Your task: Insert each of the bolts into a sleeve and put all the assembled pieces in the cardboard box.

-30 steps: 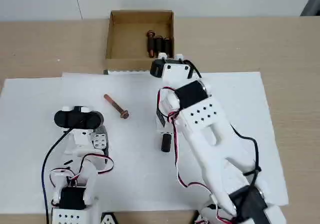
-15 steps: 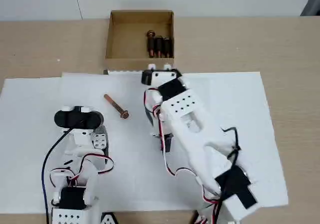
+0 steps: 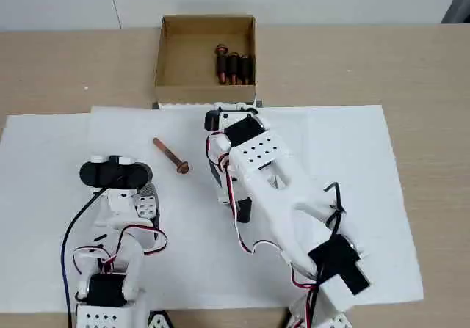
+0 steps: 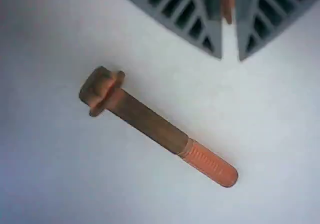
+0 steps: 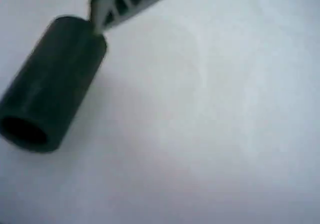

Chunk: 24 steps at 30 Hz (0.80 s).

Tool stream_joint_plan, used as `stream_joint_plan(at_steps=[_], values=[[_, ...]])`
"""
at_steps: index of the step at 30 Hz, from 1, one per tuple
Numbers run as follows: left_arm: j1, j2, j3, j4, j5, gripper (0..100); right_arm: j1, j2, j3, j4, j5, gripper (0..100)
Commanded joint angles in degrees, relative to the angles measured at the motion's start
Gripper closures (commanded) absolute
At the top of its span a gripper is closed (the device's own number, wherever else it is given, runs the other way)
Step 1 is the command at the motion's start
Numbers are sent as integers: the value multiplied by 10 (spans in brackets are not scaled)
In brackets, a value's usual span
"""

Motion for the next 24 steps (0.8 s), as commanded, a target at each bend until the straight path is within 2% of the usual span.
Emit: stream_joint_plan(at_steps=[1, 24], values=[[2, -4, -3, -2, 0, 994, -2, 10, -4, -9, 0, 805], [2, -4, -3, -2, 0, 994, -36, 55, -2, -58, -3, 805]])
